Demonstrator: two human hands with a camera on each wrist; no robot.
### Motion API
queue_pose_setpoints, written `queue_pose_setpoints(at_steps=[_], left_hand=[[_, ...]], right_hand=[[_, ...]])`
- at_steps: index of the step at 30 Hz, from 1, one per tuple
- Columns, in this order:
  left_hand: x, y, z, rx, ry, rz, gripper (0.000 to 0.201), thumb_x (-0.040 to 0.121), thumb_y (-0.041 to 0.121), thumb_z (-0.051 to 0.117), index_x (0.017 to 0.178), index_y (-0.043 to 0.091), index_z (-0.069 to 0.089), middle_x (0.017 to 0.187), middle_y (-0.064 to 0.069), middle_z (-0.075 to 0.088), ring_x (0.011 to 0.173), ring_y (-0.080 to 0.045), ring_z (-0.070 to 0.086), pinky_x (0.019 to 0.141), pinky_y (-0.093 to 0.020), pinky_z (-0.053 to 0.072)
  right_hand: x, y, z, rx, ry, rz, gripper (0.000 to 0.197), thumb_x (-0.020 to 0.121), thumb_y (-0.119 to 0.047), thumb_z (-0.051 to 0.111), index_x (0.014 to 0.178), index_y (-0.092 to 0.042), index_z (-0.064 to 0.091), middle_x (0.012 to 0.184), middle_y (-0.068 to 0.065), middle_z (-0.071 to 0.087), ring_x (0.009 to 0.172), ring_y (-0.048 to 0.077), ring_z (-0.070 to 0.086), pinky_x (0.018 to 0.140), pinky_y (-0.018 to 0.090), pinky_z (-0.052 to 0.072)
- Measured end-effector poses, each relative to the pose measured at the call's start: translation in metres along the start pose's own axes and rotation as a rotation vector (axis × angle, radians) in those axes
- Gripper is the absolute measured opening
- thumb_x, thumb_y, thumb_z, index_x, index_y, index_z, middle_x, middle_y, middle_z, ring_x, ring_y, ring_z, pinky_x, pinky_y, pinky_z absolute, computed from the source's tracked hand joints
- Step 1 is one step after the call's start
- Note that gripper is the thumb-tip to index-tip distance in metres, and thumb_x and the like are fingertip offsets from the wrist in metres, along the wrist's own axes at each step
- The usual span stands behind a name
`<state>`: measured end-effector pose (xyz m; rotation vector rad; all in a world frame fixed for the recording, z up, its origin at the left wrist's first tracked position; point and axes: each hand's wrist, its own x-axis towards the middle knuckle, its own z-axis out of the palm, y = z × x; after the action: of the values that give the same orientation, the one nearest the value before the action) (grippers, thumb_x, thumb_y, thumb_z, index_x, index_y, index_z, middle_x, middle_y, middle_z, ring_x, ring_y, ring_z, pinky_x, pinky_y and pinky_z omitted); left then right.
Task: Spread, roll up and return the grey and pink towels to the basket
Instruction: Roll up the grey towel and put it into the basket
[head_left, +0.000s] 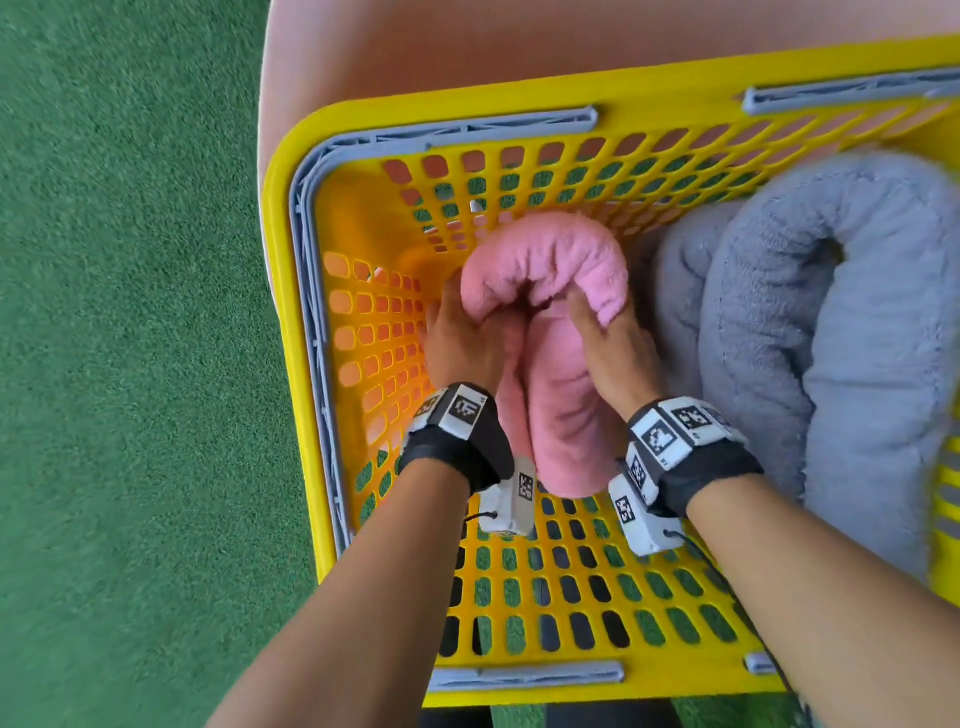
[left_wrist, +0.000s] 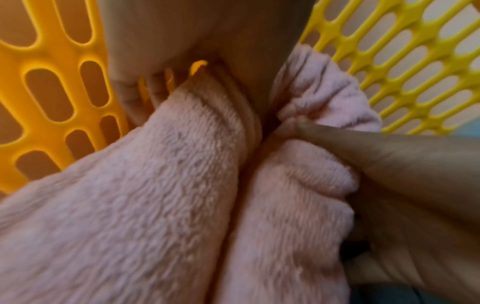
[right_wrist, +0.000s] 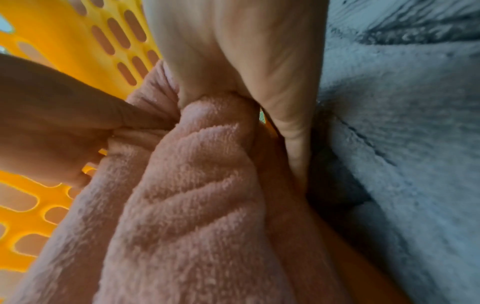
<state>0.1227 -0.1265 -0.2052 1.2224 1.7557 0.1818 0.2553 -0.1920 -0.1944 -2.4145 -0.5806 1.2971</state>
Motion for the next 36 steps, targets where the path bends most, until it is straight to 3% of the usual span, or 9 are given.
queue_pose_setpoints(at_steps=[5,8,10,13,23,28,31,33,36], left_hand=[[-0.008,-0.016,0.006,0.135,-0.122,-0.273,0.109,0.07,0.042,0.078,0.152,0.02,0.009,0.153,-0.017,0.023,0.14,-0.036,0.026,0.113,-0.046,0.026],[-0.018,-0.045,0.008,0.118,-0.213,-0.376,0.112,0.066,0.035,0.08,0.151,0.021,0.008,0.148,-0.015,0.035,0.13,-0.036,0.043,0.103,-0.041,0.039],[-0.021,-0.052,0.007,0.089,-0.21,-0.388,0.1,0.062,0.035,0.077,0.145,0.021,0.025,0.133,-0.009,0.052,0.115,-0.032,0.056,0.085,-0.034,0.048],[-0.018,-0.05,0.004,-0.053,-0.18,-0.325,0.053,0.054,0.034,0.063,0.102,0.011,0.063,0.084,-0.001,0.064,0.076,-0.022,0.059,0.053,-0.022,0.043],[-0.022,-0.057,0.007,-0.124,-0.209,-0.388,0.061,0.054,0.041,0.072,0.109,0.017,0.061,0.102,-0.006,0.068,0.095,-0.026,0.066,0.081,-0.04,0.056],[-0.037,-0.014,-0.007,-0.099,-0.14,-0.418,0.103,0.064,0.04,0.068,0.147,0.008,0.016,0.14,-0.015,0.045,0.124,-0.031,0.049,0.105,-0.04,0.039],[-0.057,0.021,-0.015,0.041,-0.018,-0.328,0.09,0.079,0.032,0.061,0.151,0.012,0.011,0.144,-0.022,0.037,0.131,-0.041,0.038,0.109,-0.045,0.033],[-0.073,0.044,-0.013,0.121,0.04,-0.216,0.075,0.081,0.027,0.059,0.146,0.01,0.024,0.14,-0.021,0.038,0.13,-0.04,0.036,0.105,-0.045,0.032],[-0.099,0.073,0.013,0.153,-0.214,-0.048,0.053,0.083,0.023,0.061,0.132,0.008,0.046,0.123,-0.017,0.059,0.117,-0.033,0.053,0.094,-0.037,0.041]], right_hand=[[0.012,0.022,0.012,-0.001,-0.215,0.082,0.116,0.049,-0.074,0.077,0.144,-0.021,0.037,0.135,0.001,0.056,0.122,0.02,0.056,0.104,0.033,0.044],[0.01,0.032,0.011,0.07,-0.318,0.164,0.101,0.061,-0.049,0.087,0.143,-0.021,0.036,0.127,-0.004,0.054,0.105,0.011,0.058,0.086,0.02,0.049],[0.007,0.031,0.008,0.06,-0.356,0.19,0.08,0.073,-0.034,0.084,0.138,-0.022,0.04,0.116,-0.005,0.054,0.094,0.012,0.056,0.062,0.016,0.042],[0.009,0.03,0.011,0.137,-0.343,0.202,0.039,0.07,-0.035,0.079,0.101,-0.016,0.065,0.098,0.004,0.07,0.092,0.021,0.065,0.061,0.023,0.049],[0.003,0.017,0.019,0.074,-0.34,0.279,0.027,0.066,-0.036,0.074,0.08,-0.015,0.064,0.097,0.012,0.067,0.078,0.029,0.068,0.056,0.031,0.052],[-0.027,-0.002,-0.017,-0.123,-0.245,0.127,0.078,0.075,-0.041,0.076,0.141,-0.017,0.041,0.131,0.008,0.058,0.108,0.031,0.064,0.089,0.034,0.05],[-0.059,-0.011,-0.062,-0.118,-0.246,0.028,0.06,0.085,-0.039,0.069,0.137,-0.015,0.051,0.125,0.007,0.064,0.116,0.025,0.06,0.099,0.037,0.046],[-0.08,-0.008,-0.102,-0.135,-0.1,-0.048,0.043,0.088,-0.035,0.067,0.126,-0.018,0.06,0.116,0.005,0.067,0.108,0.023,0.063,0.095,0.037,0.048],[-0.105,0.007,-0.161,-0.292,0.285,-0.157,0.042,0.086,-0.029,0.066,0.125,-0.017,0.058,0.122,0.011,0.059,0.113,0.033,0.055,0.094,0.043,0.045]])
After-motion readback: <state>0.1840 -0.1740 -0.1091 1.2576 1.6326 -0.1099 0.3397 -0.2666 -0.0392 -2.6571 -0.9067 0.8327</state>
